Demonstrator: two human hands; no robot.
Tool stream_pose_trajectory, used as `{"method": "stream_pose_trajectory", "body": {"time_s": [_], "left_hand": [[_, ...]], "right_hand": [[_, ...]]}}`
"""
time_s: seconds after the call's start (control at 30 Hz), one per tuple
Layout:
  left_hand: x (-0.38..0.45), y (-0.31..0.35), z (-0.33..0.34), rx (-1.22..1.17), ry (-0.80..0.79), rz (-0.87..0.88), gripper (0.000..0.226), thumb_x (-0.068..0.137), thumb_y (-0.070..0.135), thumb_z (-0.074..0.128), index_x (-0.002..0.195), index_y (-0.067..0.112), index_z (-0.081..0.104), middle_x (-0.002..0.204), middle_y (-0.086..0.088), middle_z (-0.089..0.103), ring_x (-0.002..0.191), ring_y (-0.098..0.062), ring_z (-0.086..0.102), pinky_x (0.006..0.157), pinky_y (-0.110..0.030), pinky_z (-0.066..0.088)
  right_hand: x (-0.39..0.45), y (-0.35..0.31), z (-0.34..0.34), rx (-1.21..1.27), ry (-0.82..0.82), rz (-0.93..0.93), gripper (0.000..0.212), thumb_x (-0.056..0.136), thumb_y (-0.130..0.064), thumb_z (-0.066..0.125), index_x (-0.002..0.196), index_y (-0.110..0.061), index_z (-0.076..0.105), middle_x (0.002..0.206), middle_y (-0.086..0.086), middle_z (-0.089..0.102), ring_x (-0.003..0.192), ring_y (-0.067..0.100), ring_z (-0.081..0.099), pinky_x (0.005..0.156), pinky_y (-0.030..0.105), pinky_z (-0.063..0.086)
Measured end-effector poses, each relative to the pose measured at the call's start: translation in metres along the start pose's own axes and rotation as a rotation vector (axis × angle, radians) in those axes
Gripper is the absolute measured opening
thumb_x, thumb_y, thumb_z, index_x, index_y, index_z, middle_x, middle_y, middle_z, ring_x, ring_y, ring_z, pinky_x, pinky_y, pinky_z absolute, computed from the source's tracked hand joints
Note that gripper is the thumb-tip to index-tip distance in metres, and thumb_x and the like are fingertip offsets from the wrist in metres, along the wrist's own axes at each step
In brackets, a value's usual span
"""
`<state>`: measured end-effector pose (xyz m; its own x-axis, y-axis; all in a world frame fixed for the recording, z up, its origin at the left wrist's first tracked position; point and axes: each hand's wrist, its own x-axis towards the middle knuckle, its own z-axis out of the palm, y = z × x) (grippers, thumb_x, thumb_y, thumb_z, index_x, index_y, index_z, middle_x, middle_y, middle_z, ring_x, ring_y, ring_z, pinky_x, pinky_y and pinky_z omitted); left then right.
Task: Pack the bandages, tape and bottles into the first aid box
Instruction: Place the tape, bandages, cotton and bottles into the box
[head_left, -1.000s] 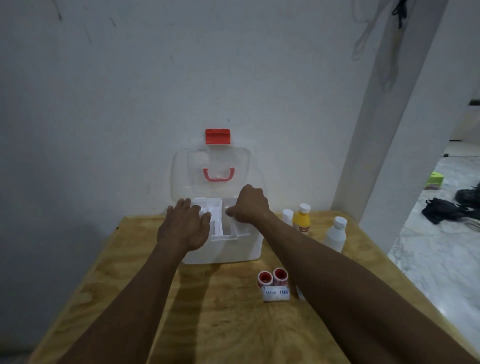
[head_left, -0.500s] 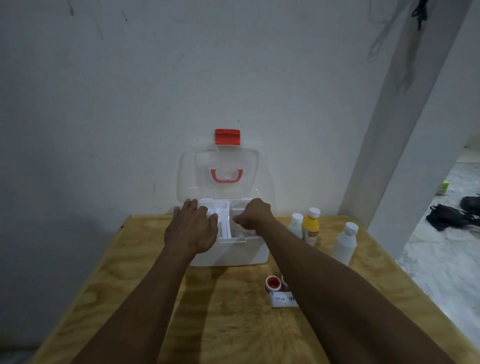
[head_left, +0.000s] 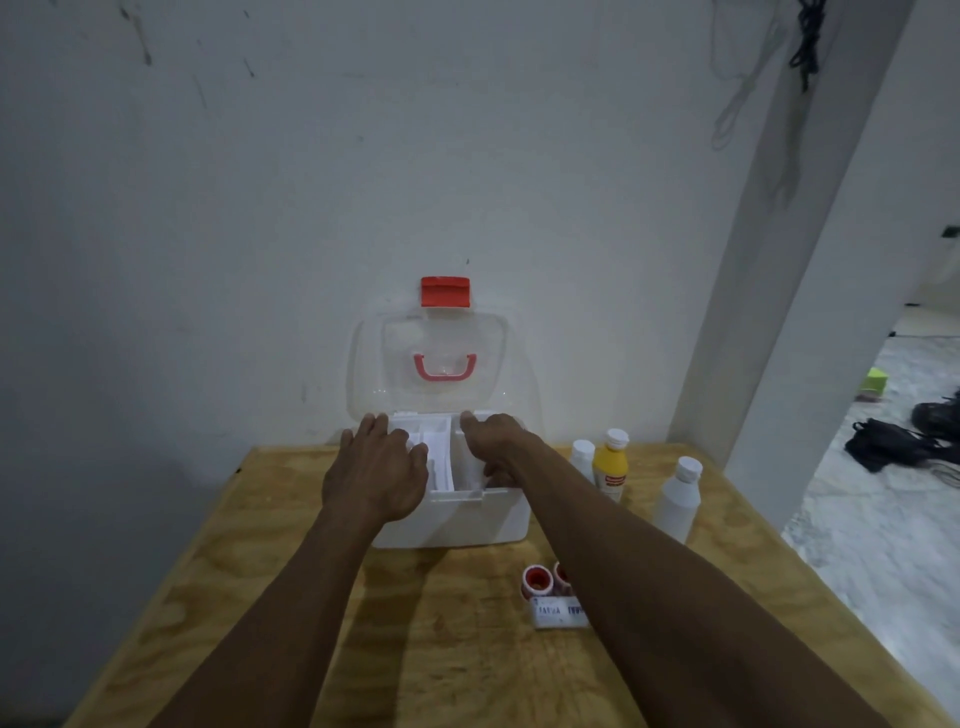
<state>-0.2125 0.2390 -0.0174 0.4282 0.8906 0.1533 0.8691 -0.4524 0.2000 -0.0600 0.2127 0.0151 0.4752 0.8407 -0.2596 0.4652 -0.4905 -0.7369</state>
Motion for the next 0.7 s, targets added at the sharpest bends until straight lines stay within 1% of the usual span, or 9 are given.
{"method": "stream_pose_trajectory", "body": {"time_s": [0.07,0.17,0.33,0.5,0.6,0.7], "left_hand": [[0.001,0.0,0.001,0.008,-0.001,-0.002,0.056,0.101,0.042,0.023,0.144,0.011,0.043,0.161,-0.015,0.024,0.151,-0.028,0.014,0.122,-0.048,0.013],[0.001,0.0,0.002,0.008,0.003,-0.005,0.056,0.102,0.042,0.024,0.144,0.012,0.043,0.161,-0.014,0.024,0.151,-0.028,0.014,0.122,-0.048,0.012],[0.002,0.001,0.002,-0.002,0.004,-0.008,0.056,0.101,0.043,0.024,0.144,0.013,0.044,0.161,-0.012,0.025,0.151,-0.028,0.015,0.122,-0.048,0.011],[0.0,0.001,0.0,-0.005,0.004,0.007,0.054,0.102,0.041,0.024,0.143,0.012,0.045,0.16,-0.014,0.026,0.151,-0.029,0.015,0.121,-0.048,0.013],[-0.001,0.001,-0.001,-0.003,0.013,0.014,0.053,0.102,0.04,0.026,0.14,0.011,0.047,0.159,-0.014,0.029,0.15,-0.029,0.018,0.12,-0.049,0.014],[-0.002,0.001,-0.001,-0.005,0.009,0.014,0.052,0.101,0.04,0.027,0.14,0.011,0.048,0.159,-0.015,0.029,0.15,-0.029,0.018,0.12,-0.049,0.014]], "right_hand": [[-0.001,-0.001,0.003,0.023,-0.035,0.008,0.067,0.102,-0.055,0.028,0.143,-0.003,0.044,0.143,0.019,0.053,0.123,0.036,0.057,0.104,0.041,0.049],[-0.002,-0.004,0.008,0.043,-0.078,0.001,0.071,0.1,-0.058,0.029,0.145,-0.004,0.04,0.147,0.019,0.048,0.127,0.038,0.054,0.105,0.042,0.048],[-0.002,-0.01,0.015,0.099,-0.109,-0.005,0.071,0.101,-0.057,0.031,0.147,-0.003,0.037,0.15,0.02,0.045,0.128,0.04,0.053,0.104,0.046,0.049],[-0.004,-0.014,0.021,0.143,-0.13,0.021,0.065,0.102,-0.054,0.031,0.146,-0.007,0.037,0.149,0.018,0.046,0.126,0.04,0.054,0.102,0.044,0.048],[-0.004,-0.015,0.023,0.156,-0.133,0.034,0.064,0.102,-0.053,0.031,0.145,-0.007,0.038,0.149,0.017,0.047,0.125,0.039,0.055,0.103,0.044,0.048],[-0.004,-0.015,0.023,0.159,-0.127,0.048,0.063,0.103,-0.052,0.031,0.147,-0.008,0.037,0.146,0.018,0.049,0.122,0.038,0.058,0.099,0.041,0.05]]}}
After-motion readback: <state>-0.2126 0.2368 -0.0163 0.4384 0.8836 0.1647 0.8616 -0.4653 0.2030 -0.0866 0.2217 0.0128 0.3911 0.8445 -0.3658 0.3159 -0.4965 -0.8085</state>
